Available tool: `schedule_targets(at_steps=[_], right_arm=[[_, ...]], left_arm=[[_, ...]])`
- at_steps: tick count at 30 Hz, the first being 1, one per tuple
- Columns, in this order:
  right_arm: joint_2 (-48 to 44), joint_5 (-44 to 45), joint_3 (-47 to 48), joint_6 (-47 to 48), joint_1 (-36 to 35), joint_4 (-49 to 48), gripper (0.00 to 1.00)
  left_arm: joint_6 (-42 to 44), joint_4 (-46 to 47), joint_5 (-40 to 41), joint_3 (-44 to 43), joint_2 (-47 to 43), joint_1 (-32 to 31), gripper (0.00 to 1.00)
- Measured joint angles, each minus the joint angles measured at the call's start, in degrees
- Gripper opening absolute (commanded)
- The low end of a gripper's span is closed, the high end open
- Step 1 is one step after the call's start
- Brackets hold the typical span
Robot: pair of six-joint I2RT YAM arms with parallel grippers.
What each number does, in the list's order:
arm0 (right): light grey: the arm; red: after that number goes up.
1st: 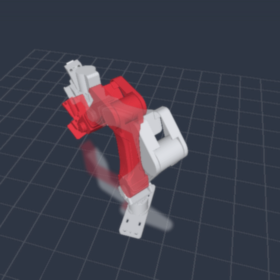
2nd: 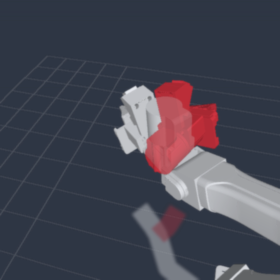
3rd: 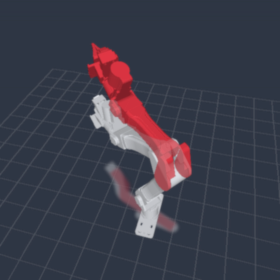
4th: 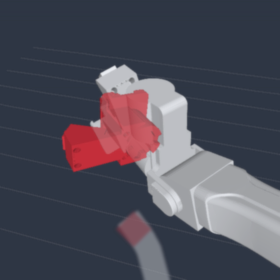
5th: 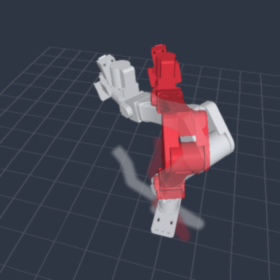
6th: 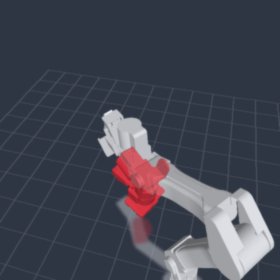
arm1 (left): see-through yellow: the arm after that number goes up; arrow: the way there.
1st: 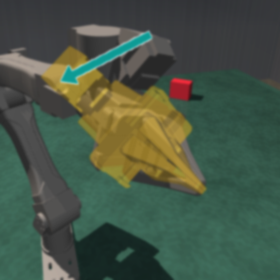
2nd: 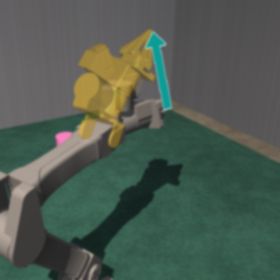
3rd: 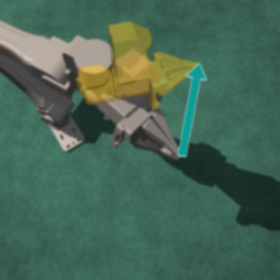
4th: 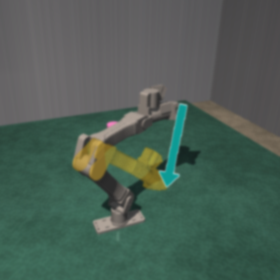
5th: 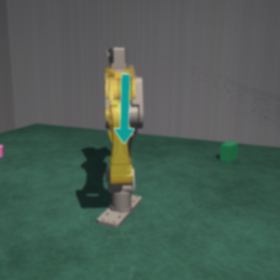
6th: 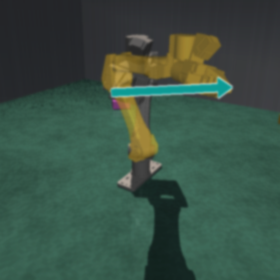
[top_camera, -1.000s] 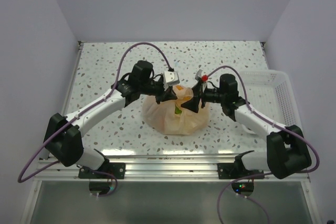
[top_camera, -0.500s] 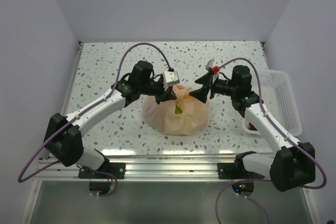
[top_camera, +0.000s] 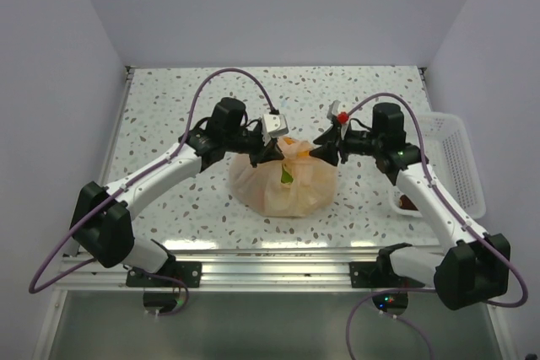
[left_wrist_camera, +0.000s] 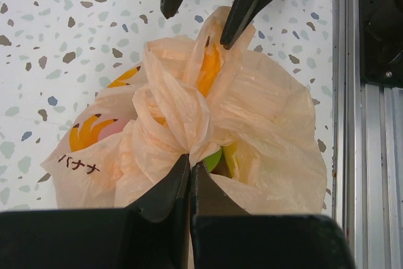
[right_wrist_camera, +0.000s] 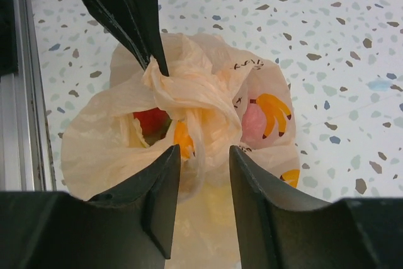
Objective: Place the fake fruits into the plastic bag and tie a complex knot
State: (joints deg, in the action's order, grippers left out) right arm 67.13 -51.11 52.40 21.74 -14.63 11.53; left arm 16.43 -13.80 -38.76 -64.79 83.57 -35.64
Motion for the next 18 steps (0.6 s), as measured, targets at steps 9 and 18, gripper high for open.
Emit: schedule_targets(at_steps=[9, 18], right_arm=[[2.51, 0.46, 5.18, 4.96, 0.0, 7.61, 0.29], [2.69, 0.74, 7.23, 5.55, 0.04, 11.56, 0.0]], left_arm=[[-0.96, -0.04, -0.02, 0.0, 0.0, 0.0, 0.0], [-0.83, -1.07, -3.39, 0.35, -1.77, -0.22, 0.0]])
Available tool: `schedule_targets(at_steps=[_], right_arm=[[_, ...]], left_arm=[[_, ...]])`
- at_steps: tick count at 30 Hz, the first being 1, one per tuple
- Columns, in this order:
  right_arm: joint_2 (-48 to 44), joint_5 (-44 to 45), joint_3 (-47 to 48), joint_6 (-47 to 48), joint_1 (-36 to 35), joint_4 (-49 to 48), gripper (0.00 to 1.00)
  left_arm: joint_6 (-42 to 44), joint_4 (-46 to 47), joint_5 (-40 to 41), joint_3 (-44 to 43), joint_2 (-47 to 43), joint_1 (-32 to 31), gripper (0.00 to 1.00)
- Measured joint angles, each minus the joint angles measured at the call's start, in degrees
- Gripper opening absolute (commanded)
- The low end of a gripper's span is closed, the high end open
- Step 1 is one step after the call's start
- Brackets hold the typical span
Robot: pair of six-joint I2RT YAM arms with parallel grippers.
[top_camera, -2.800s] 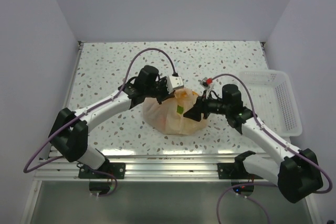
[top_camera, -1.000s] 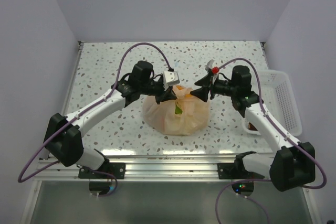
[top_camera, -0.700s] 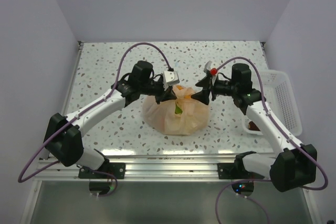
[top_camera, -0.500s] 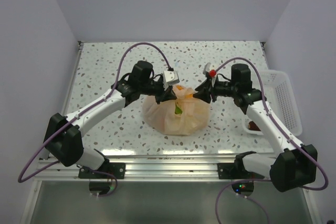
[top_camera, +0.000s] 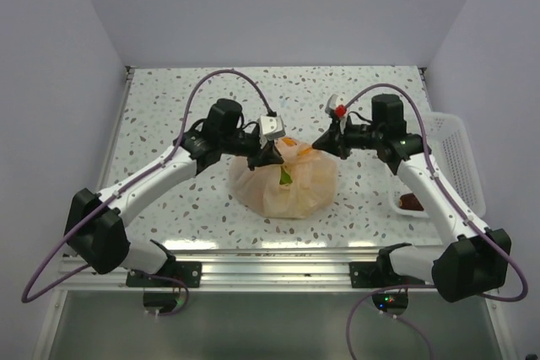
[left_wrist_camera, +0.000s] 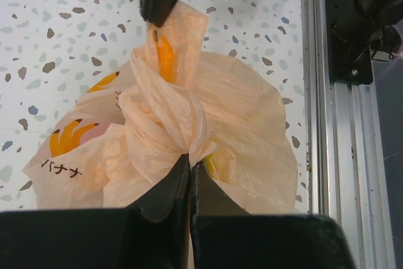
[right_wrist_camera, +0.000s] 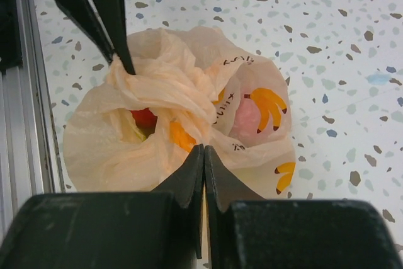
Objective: Place the fake fruits into the plastic bag and tie a complex knot
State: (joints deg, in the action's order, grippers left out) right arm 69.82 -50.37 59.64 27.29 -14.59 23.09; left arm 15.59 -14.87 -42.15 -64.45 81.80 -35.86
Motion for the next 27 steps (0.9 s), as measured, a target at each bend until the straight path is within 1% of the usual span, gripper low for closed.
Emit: schedule_targets(at_steps=[4, 7, 13, 20, 23, 24, 27], right_arm=[[-0.04, 0.02, 1.16, -3.37, 0.28, -0.9, 0.0], [-0.17, -0.15, 1.64, -5.66, 0.42, -1.38, 0.0], [-0.26, -0.68, 1.77, -9.75, 0.39, -1.44, 0.0], [-2.01, -2.82, 1.51, -14.01, -0.07, -1.86, 0.0], [-3.28, -3.74, 0.46, -14.64, -0.52, -2.14, 0.01], [-3.5, -4.11, 0.31, -14.62, -0.59, -2.01, 0.29], [-3.56, -4.66, 0.28, -14.23, -0.39, -0.61, 0.63]], left_arm=[[1.6, -1.46, 0.76, 2.67, -4.11, -0.66, 0.0], [3.19, -1.64, 3.34, 5.27, -4.83, -1.29, 0.0], [5.77, -1.44, 8.96, 7.37, -1.46, -3.74, 0.0], [5.46, 4.46, 14.62, 8.33, 1.99, -5.88, 0.0], [4.09, 6.99, 15.34, 9.25, 2.1, -6.23, 0.0], [3.48, 8.04, 15.34, 9.68, 2.1, -6.23, 0.0], [2.38, 9.25, 15.28, 10.49, 2.08, -6.25, 0.0]])
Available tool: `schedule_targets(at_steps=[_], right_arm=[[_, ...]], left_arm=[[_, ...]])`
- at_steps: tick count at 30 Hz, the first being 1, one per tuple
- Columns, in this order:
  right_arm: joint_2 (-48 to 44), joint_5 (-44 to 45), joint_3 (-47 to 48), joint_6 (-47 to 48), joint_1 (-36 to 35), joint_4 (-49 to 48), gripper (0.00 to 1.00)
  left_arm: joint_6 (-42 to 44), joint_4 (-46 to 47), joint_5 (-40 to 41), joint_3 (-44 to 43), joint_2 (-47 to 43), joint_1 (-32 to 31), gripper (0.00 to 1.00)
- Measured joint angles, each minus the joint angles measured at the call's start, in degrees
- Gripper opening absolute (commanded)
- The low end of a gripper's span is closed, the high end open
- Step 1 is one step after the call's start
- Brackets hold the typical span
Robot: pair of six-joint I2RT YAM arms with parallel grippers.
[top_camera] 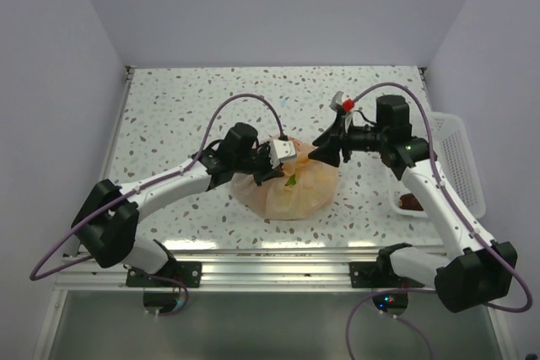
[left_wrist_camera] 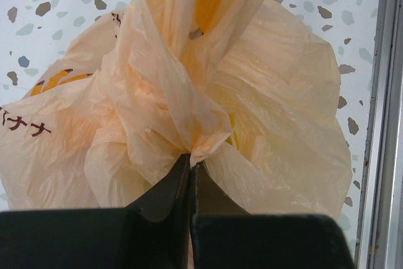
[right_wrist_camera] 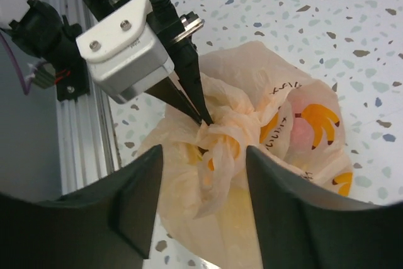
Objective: Place the fake fruits into the plastic bag and tie a complex knot
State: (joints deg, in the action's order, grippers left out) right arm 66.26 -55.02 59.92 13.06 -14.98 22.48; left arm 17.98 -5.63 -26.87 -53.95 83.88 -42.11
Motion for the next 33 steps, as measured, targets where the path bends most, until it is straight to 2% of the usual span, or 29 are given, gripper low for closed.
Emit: schedule_targets(at_steps=[1, 4, 6, 8, 12, 16, 21, 23, 24, 26, 27, 29, 33], right_arm=[[0.0, 0.0, 0.0, 0.33, 0.28, 0.66, 0.78], [-0.07, 0.02, -0.07, 2.84, 2.78, 2.01, 0.86], [-0.35, 0.26, -0.28, 6.64, 4.66, 3.89, 0.94], [-1.2, 0.42, -1.46, 10.97, 5.55, 6.08, 0.98], [-4.22, -0.33, -8.09, 13.81, 5.42, 5.97, 0.99], [-7.28, -0.37, -18.27, 9.42, 3.96, -5.51, 0.98], [-3.1, 1.42, -20.22, 7.08, -2.12, -17.46, 0.97], [0.04, 2.62, -20.2, 6.03, -4.07, -22.84, 0.9], [1.66, 3.32, -20.2, 5.64, -4.79, -25.09, 0.71], [4.83, 4.17, -19.71, 4.83, -5.73, -28.22, 0.42], [6.32, 4.57, -19.23, 4.11, -6.05, -29.35, 0.21], [8.35, 5.05, -18.43, 3.1, -6.36, -30.93, 0.0], [8.76, 5.68, -17.73, 0.63, -6.38, -32.0, 0.0]], left_arm=[[-0.33, 0.07, -0.17, 0.07, 0.0, 0.04, 0.0], [-0.79, -0.02, -1.88, 0.07, -0.17, 0.55, 0.0], [-1.11, -0.11, -3.04, -0.02, -0.33, 0.96, 0.0], [-1.51, -0.81, -4.35, -0.5, -0.33, 1.25, 0.0], [-2.43, -1.33, -6.21, -1.05, -0.5, 1.49, 0.0], [-2.86, -1.44, -7.69, -1.25, -0.55, 1.53, 0.0], [-3.43, -3.02, -10.36, -2.08, -0.55, 1.77, 0.0], [-3.48, -4.0, -11.78, -2.91, -0.52, 1.95, 0.0], [-3.45, -4.57, -12.5, -3.37, -0.52, 1.97, 0.0], [-3.48, -5.81, -14.19, -4.28, -0.52, 1.99, 0.0], [-3.5, -6.47, -15.1, -4.74, -0.52, 2.03, 0.0], [-3.52, -7.69, -16.94, -5.57, -0.52, 2.03, 0.0], [-4.02, -9.03, -19.58, -6.56, -0.5, 2.01, 0.0]])
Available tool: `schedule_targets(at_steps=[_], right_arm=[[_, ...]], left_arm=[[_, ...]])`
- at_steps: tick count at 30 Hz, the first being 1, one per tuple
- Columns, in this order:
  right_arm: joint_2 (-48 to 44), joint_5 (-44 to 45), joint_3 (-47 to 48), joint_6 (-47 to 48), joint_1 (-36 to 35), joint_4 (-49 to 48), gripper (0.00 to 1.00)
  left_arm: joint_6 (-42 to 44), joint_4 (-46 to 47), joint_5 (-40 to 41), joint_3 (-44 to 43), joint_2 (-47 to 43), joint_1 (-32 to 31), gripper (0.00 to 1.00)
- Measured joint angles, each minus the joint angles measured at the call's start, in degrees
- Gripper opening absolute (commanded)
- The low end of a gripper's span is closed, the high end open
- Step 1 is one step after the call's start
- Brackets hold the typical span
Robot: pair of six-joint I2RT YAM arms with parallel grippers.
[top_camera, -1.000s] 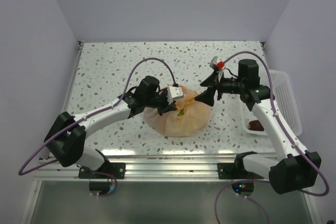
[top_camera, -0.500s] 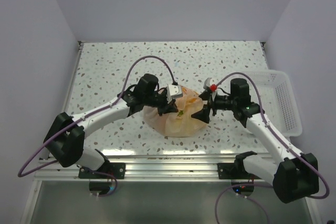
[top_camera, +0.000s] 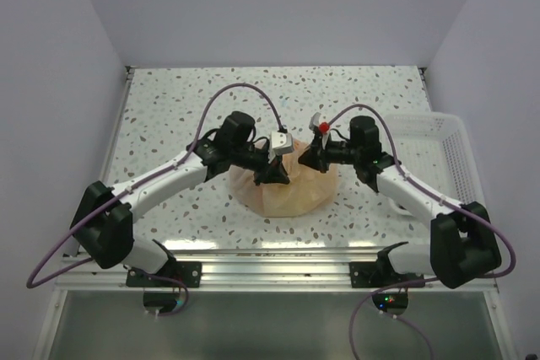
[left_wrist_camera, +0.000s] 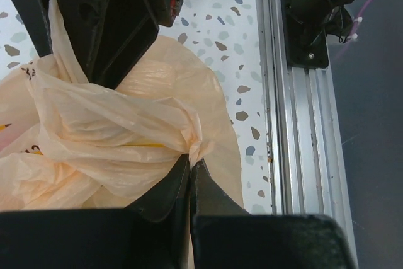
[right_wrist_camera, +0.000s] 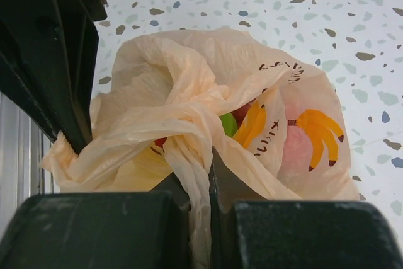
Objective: Place the fake fruits into the plastic bag and tie a complex knot
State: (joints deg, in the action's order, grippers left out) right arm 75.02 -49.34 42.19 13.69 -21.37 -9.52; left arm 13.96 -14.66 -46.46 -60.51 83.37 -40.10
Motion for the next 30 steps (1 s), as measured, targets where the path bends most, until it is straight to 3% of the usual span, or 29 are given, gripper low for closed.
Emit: schedule_targets(at_steps=[6, 12, 19, 30], right_arm=[[-1.38, 0.13, 0.9, -3.8, -0.07, 0.22, 0.0], [-5.2, -0.81, 0.94, -7.89, -0.11, 2.64, 0.0], [-6.75, -0.9, 0.57, -13.55, -0.85, 1.97, 0.0], [-6.16, 0.44, 0.42, -21.11, -3.43, 0.74, 0.0]], left_arm=[[-3.17, 3.41, 9.05, 2.47, 0.33, -0.22, 0.0], [-7.37, 14.71, 20.92, 6.51, 0.96, -0.55, 0.0], [-13.51, 29.29, 18.75, 10.47, 2.03, -0.55, 0.0], [-31.54, 50.62, 13.81, 21.18, 2.54, -0.79, 0.0]])
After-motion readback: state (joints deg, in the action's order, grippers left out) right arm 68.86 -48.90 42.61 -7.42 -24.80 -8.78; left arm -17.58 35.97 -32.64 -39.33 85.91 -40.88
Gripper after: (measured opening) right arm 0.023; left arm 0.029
